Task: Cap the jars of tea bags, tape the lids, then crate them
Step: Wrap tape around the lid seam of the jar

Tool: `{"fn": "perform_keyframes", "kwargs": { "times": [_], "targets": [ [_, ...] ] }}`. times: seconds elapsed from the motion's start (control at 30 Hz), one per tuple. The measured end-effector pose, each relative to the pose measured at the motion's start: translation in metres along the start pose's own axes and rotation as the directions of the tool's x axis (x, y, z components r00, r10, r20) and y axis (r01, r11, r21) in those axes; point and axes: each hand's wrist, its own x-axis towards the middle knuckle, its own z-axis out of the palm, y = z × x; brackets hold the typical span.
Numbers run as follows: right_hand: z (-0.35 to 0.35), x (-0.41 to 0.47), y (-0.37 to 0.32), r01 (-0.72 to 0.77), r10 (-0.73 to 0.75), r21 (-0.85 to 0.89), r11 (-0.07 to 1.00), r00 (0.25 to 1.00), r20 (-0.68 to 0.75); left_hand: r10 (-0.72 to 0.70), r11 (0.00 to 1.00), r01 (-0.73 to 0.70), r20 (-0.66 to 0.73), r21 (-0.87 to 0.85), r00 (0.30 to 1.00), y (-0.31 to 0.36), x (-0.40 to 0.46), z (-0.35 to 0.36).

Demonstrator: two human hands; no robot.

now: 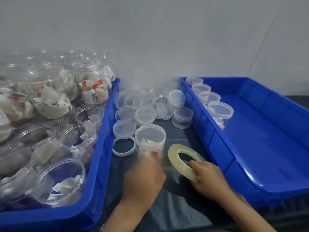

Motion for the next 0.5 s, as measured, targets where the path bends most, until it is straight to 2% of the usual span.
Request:
{"fn": "perform_keyframes", "kwargs": {
  "times": [0.13,0.23,0.33,0.5],
  "targets": [
    [-0.009,0.007,-0.002,-0.097,0.084,-0.084,0.992,0.986,-0.144,0.147,0.989,-0.144,-0.166,0.031,0.975,-0.004,-0.006,-0.003],
    [-0.014,0.011,-0.007,-0.059,0.016,-0.123,0.991,0.947,-0.321,0.071,0.997,-0.064,-0.2,0.042,0.977,-0.012,-0.01,-0.004],
    [-0.019,0.019,-0.014,-0.074,0.001,-0.164,0.984,0.914,-0.407,-0.022,0.998,0.035,-0.233,0.054,0.972,-0.021,-0.008,-0.001],
    [-0.025,0.037,-0.022,-0.073,-0.029,-0.163,0.984,0.835,-0.549,-0.078,0.995,0.091,-0.265,0.035,0.961,-0.033,0.0,0.003]
  ]
}}
